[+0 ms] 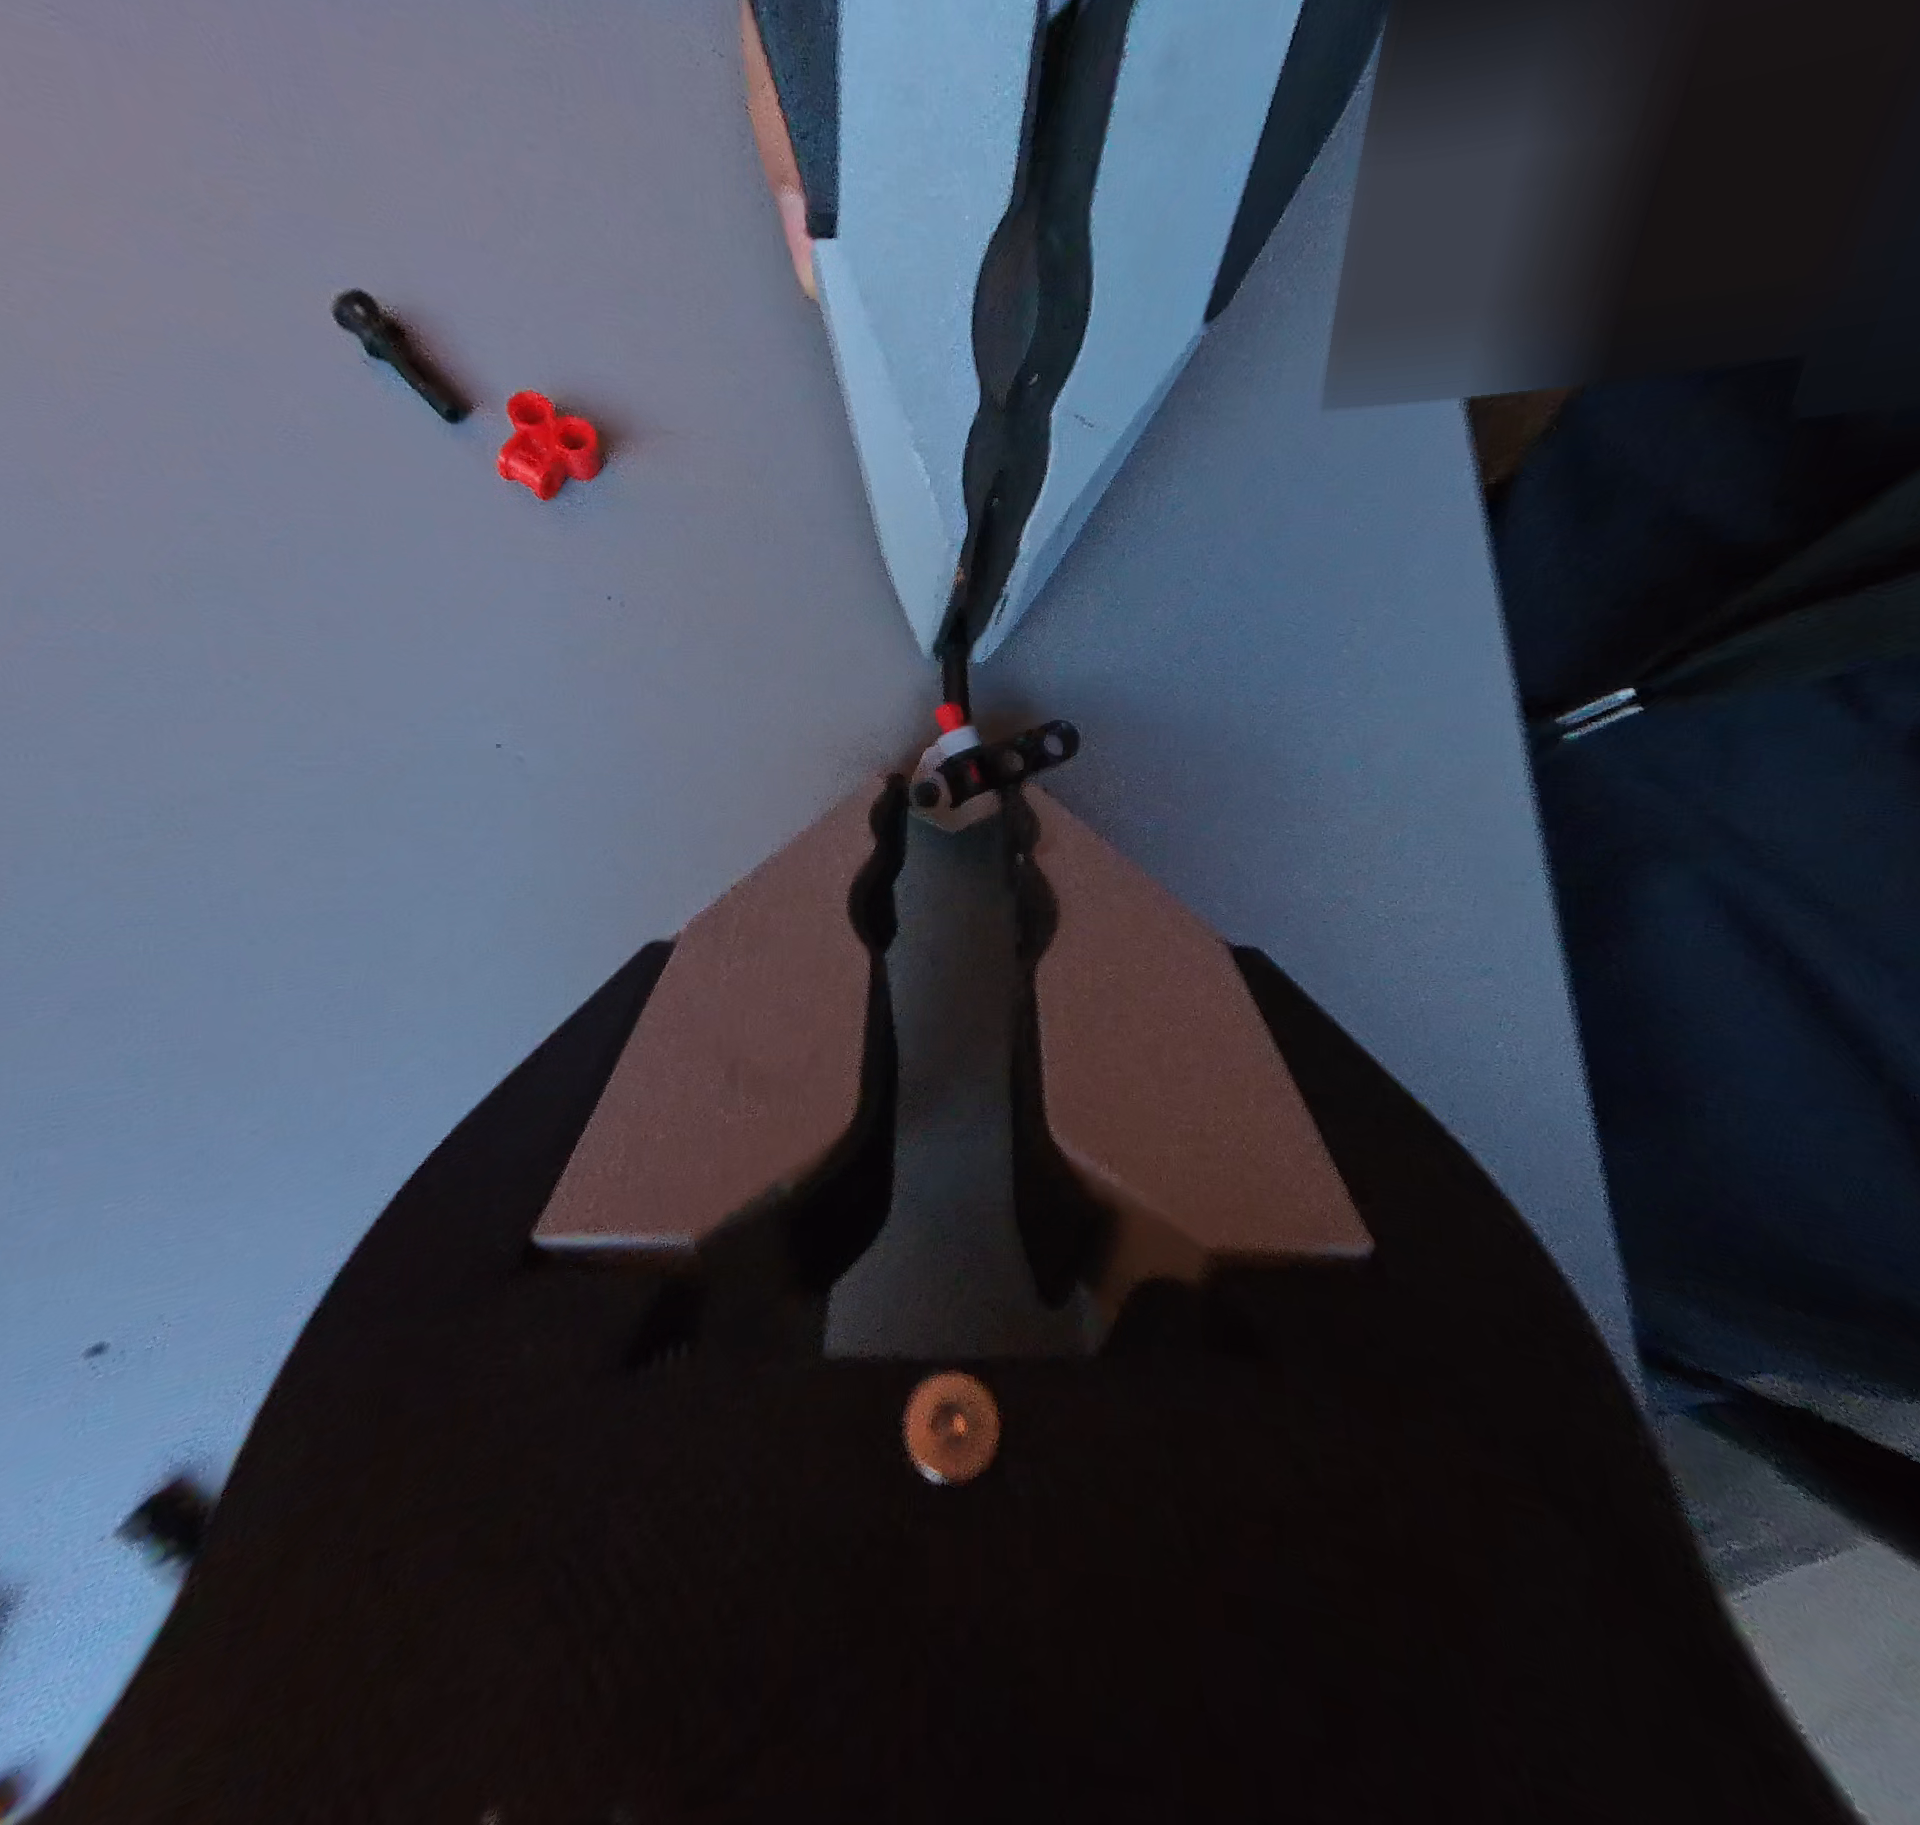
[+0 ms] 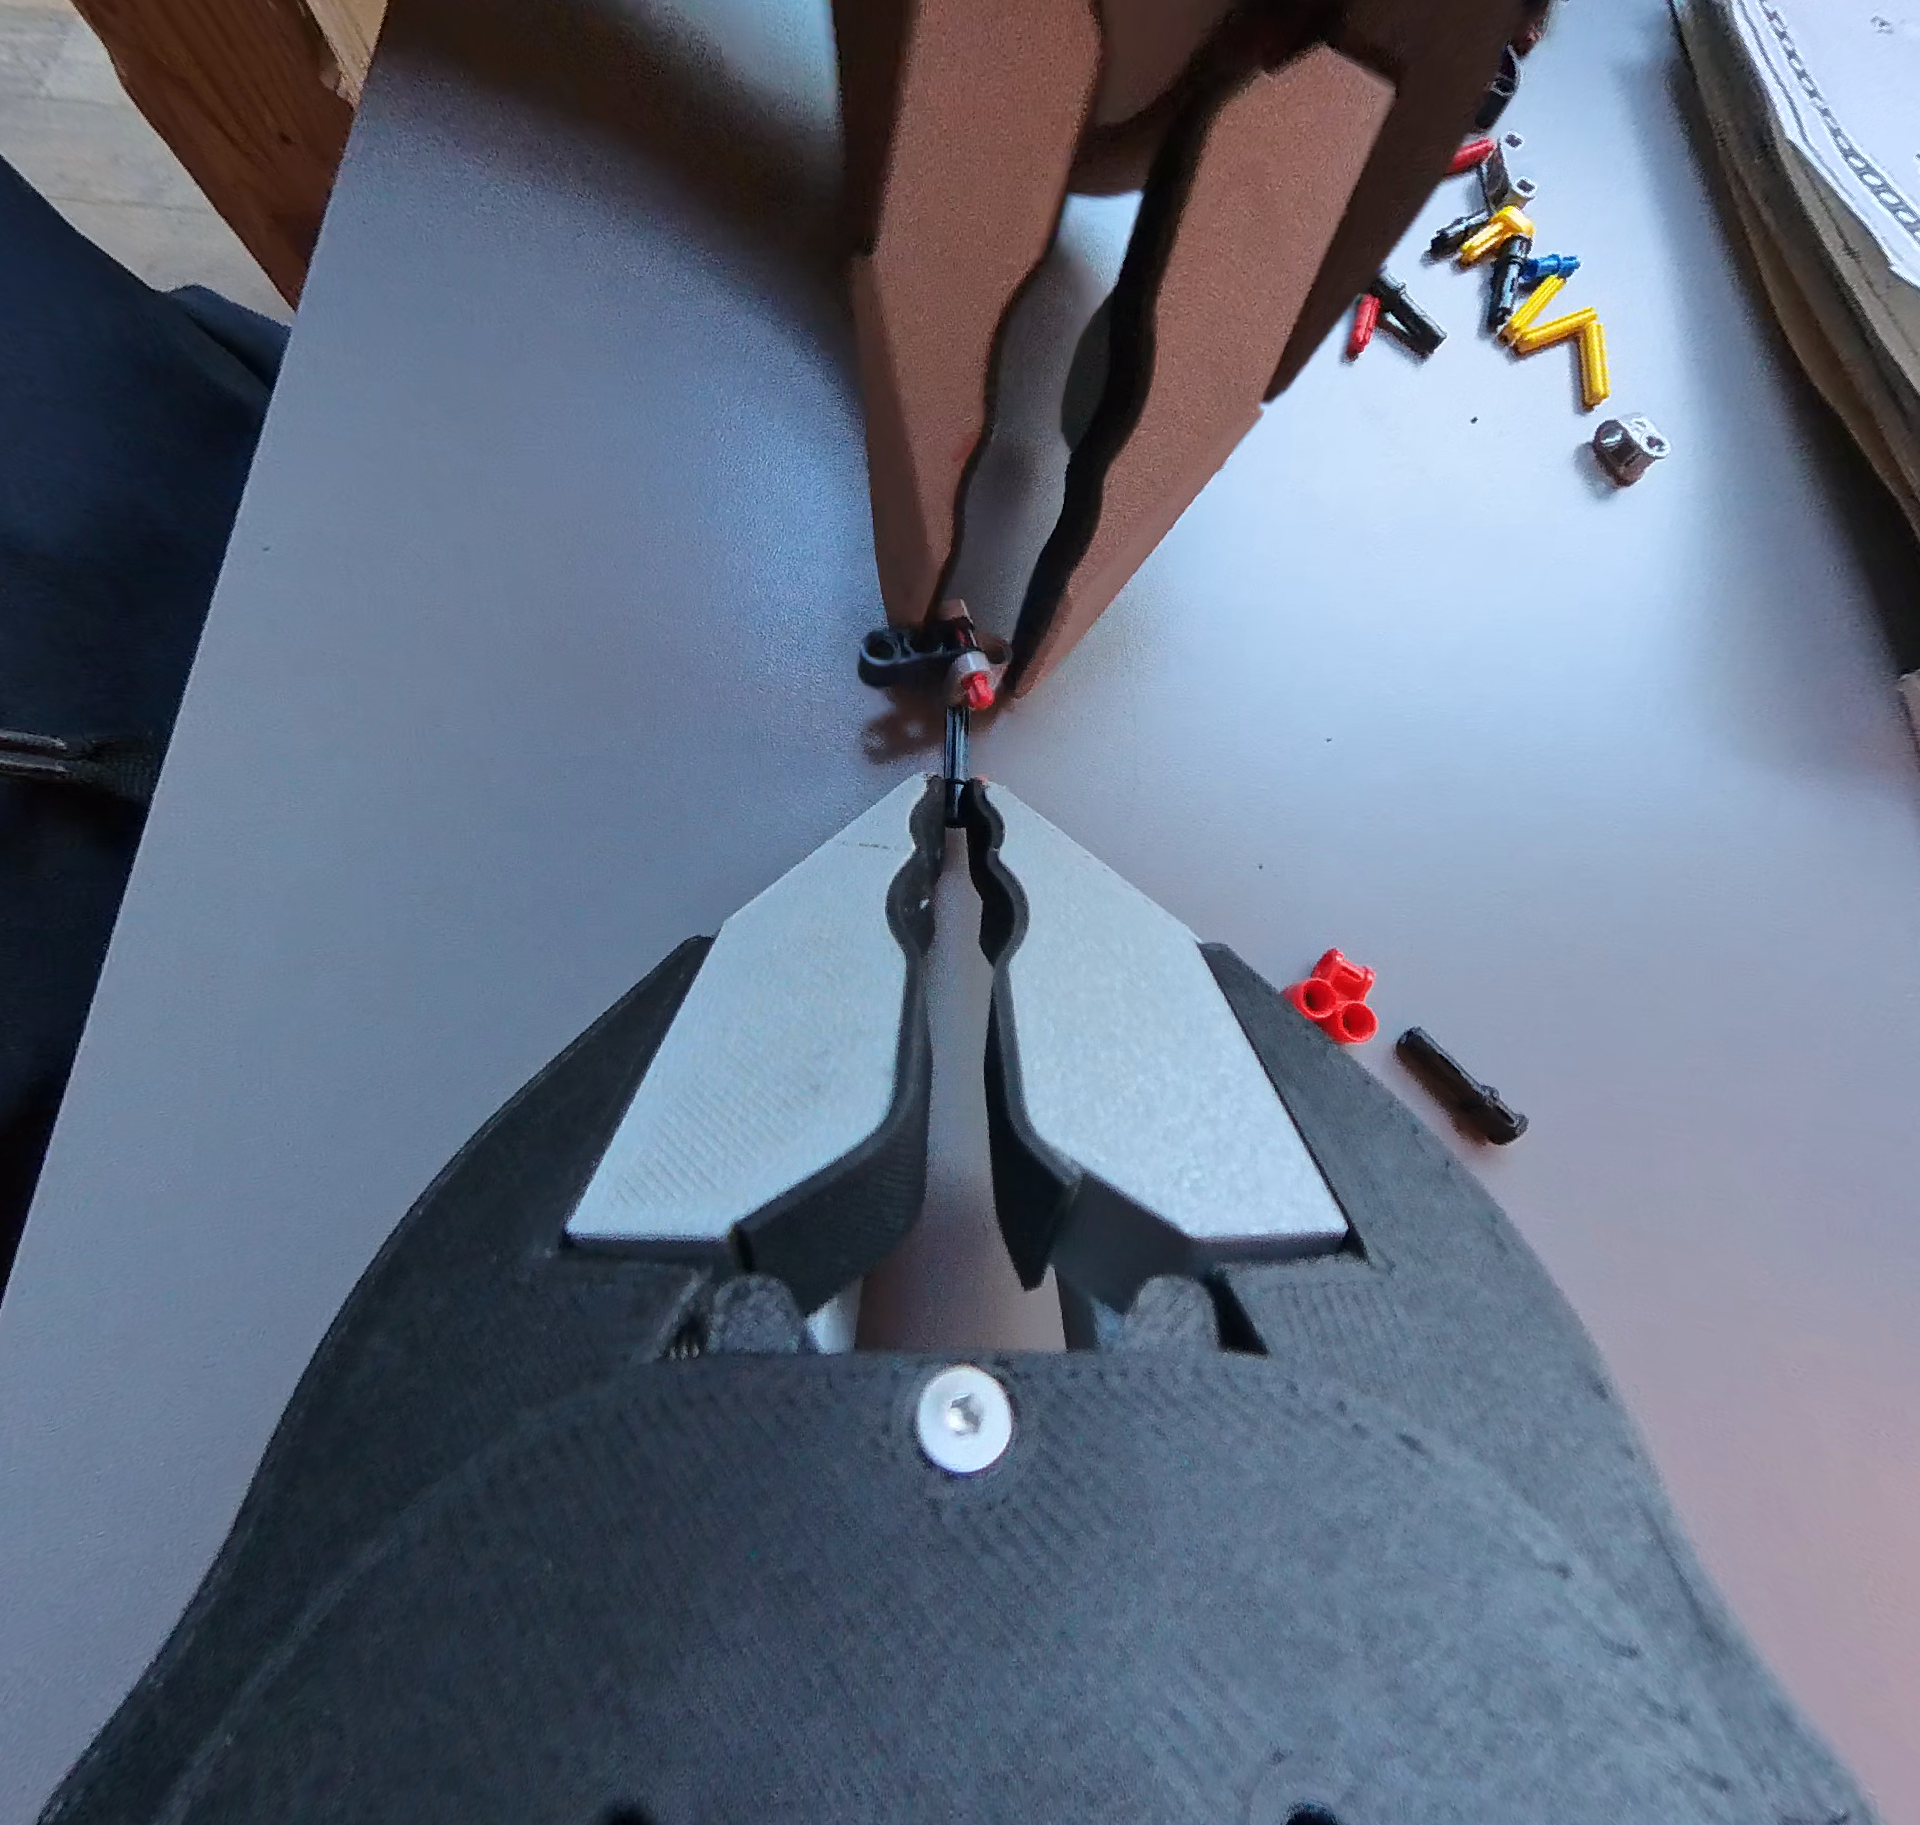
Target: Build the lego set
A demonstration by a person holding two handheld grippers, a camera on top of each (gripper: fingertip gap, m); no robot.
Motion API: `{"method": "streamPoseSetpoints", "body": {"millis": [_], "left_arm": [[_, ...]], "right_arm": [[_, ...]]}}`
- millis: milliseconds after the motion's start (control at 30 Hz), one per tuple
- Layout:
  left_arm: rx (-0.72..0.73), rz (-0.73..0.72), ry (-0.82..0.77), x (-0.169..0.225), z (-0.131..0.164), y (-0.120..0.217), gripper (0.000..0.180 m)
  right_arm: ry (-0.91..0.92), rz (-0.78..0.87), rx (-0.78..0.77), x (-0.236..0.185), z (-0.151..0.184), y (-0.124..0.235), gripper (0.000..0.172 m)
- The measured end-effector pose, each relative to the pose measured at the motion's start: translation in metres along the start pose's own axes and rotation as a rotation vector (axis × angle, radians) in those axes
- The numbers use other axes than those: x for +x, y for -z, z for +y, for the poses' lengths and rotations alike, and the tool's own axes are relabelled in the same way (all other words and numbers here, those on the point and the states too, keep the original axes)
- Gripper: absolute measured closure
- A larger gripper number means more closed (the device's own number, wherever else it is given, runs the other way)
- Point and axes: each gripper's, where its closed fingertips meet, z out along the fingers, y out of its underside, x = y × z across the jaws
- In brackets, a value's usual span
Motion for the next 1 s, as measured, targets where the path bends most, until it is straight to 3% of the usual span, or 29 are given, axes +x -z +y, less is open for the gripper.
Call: {"method": "streamPoseSetpoints", "body": {"millis": [400,1000], "left_arm": [[0.043,0.082,-0.026,0.0054,-0.0011,-0.0019,0.164],[0.026,0.054,-0.128,0.0060,0.0009,-0.0033,0.164]], "right_arm": [[0.022,-0.010,-0.006,-0.0028,0.0003,-0.0011,0.170],[0.025,-0.050,-0.036,-0.0072,0.0019,-0.0042,0.171]]}}
